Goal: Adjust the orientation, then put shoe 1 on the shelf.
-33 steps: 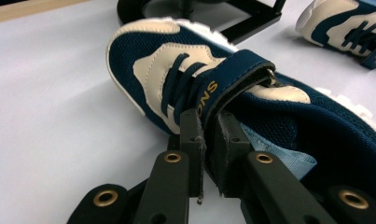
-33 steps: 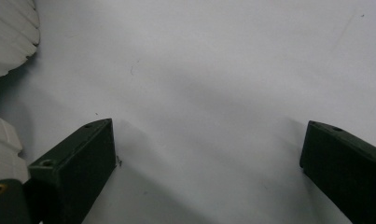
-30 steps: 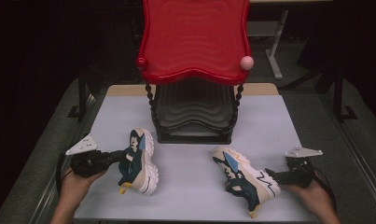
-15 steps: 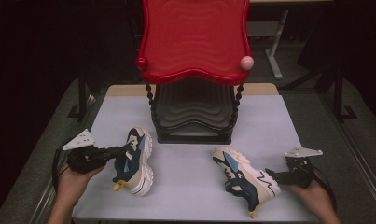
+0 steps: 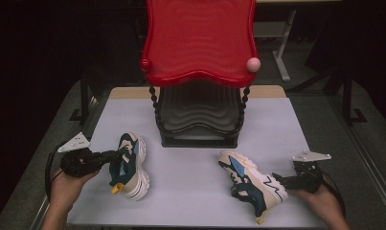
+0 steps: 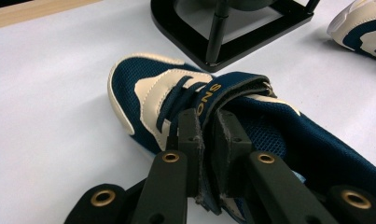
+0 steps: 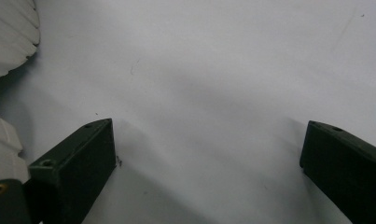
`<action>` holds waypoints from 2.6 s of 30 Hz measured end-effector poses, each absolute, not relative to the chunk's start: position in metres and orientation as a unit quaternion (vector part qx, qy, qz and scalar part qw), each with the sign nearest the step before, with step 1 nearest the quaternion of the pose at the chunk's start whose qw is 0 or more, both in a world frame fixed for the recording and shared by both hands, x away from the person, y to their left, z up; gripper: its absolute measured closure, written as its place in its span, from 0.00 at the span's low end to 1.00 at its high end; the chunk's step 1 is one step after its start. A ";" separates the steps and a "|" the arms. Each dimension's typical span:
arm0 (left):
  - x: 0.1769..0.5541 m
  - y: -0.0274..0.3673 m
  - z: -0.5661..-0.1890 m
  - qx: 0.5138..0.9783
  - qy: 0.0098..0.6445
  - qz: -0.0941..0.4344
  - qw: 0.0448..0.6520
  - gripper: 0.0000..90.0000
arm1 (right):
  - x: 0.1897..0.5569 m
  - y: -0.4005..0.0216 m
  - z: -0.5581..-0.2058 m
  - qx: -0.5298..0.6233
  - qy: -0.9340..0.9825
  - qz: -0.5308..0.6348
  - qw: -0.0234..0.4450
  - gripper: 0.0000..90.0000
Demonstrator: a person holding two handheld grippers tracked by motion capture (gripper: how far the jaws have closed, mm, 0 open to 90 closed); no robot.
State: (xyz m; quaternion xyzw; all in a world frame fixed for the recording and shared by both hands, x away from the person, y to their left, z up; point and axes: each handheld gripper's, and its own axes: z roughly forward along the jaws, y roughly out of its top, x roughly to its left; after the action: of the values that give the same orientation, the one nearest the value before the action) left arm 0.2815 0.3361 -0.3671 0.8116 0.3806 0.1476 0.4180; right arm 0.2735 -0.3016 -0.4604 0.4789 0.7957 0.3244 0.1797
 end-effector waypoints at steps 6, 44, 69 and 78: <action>0.293 0.320 -0.367 0.806 0.368 0.118 0.448 0.95 | 0.273 -0.302 -0.460 0.479 0.796 0.324 0.180 0.03; 0.245 0.299 -0.364 0.845 0.293 0.037 0.446 0.89 | 0.273 -0.302 -0.460 0.479 0.796 0.325 0.180 0.03; 0.293 0.321 -0.357 0.835 0.306 0.076 0.450 0.63 | 0.274 -0.302 -0.460 0.479 0.796 0.325 0.179 0.03; 0.310 0.322 -0.375 0.850 0.304 0.071 0.424 0.54 | 0.274 -0.302 -0.460 0.479 0.796 0.325 0.179 0.03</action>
State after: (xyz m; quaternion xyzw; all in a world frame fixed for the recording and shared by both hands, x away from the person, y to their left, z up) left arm 0.3095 0.3217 -0.3749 0.8503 0.3039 0.0714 0.4238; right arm 0.2735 -0.3016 -0.4605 0.4787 0.7958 0.3248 0.1792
